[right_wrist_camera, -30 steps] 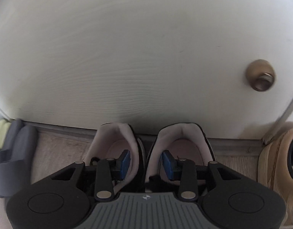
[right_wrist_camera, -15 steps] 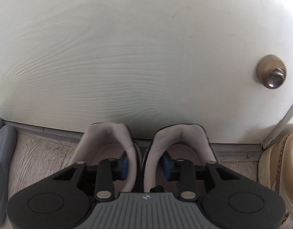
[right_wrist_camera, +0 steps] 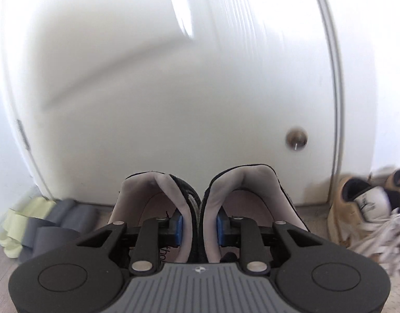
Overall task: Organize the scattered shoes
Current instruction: 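Carry the black Pumas with the right tool toward the grey slides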
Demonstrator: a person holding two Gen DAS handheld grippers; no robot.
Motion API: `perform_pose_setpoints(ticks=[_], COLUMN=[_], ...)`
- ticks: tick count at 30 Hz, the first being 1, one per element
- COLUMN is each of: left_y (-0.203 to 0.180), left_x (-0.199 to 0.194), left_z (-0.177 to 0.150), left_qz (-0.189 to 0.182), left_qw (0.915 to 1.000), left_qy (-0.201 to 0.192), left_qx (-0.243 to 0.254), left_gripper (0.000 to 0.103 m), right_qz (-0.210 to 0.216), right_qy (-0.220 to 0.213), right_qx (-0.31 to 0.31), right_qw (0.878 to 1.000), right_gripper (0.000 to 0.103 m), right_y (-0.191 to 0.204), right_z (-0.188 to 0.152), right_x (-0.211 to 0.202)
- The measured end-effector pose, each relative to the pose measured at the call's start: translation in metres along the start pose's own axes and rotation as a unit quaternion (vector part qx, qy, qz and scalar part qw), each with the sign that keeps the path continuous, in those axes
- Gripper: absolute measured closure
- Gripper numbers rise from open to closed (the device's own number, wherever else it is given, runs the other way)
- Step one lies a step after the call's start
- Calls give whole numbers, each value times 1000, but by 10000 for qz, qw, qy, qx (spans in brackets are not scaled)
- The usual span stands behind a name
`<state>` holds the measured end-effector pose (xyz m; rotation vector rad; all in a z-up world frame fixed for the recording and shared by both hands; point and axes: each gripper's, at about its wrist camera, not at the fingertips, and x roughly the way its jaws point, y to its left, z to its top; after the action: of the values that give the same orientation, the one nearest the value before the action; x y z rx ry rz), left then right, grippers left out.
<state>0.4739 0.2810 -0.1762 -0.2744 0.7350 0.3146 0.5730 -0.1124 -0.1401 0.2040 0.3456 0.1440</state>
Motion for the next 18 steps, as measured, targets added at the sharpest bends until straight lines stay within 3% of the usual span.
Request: perform_pose_setpoints(ticks=[4,7,9,11,15,16,18], left_y=[11,25,36,48,73,77,82], left_x=[-15,-37,-58,-80,-132,-145,-179], left_z=[5,11,12,13,8,6,4], left_qz=[44,-336,-644,-955,-1808,-1891,-1804], left_qw=[9992,9952,9874,9750,9246,9164,9103], left_qy=[-227,-308,-282,-223,-97,-117,-240], left_qx=[-324,-870,-1414,-1995,-3350,-3525,-3719], left_gripper=[19,19,19,19,20,20,20], right_qz=[73,155,244,392,732,798,934], right_qy=[-479,-729,-959,-1158,-1380,-1382,-1325], right_qx=[-321,-511,-613,-746,-802,-749,-566], right_qw=[9983,9959,9932,9897,9845,9843,9852], right_gripper=[77,78,78,78,78,78,78], right_y=[19,42,52,60,71,72,73], right_z=[-6,-10,-7,-3,3,3,2], right_x=[-66,-88,-107,-124,-157,-162,-172])
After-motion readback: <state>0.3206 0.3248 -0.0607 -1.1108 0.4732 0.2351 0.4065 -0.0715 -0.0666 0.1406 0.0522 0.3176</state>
